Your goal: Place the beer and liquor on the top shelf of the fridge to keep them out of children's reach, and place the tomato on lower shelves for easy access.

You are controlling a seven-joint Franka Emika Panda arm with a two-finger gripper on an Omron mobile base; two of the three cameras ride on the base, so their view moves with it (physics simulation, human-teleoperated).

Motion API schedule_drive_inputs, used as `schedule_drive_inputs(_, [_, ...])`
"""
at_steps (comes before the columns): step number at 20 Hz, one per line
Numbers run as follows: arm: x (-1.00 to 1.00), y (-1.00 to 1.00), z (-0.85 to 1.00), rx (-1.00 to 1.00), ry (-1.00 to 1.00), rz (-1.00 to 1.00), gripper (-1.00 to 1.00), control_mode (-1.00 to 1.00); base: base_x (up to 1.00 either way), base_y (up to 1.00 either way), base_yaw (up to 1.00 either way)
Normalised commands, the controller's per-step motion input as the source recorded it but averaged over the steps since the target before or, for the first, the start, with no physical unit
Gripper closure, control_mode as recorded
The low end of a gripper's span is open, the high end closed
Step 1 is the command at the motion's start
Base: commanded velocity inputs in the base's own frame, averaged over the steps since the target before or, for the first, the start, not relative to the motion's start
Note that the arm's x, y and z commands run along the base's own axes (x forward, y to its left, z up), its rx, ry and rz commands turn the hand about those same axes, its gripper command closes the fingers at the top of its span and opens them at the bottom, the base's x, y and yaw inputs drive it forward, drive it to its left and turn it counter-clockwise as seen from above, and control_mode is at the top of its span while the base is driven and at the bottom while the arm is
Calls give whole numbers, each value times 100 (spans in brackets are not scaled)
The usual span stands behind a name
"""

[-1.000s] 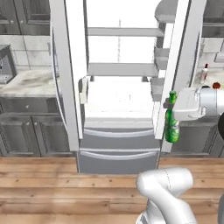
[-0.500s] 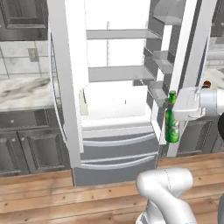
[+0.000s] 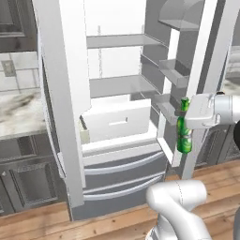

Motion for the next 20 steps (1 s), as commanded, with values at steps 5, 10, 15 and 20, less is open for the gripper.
schedule_drive_inputs(5, [0,0,0,0,0,0,100,100,47,40,-29])
schedule_drive_inputs(10, [0,0,0,0,0,0,100,100,40,46,-27])
schedule_drive_inputs(15, [0,0,0,0,0,0,100,100,34,45,-24])
schedule_drive_inputs(20, [0,0,0,0,0,0,100,100,39,35,-23])
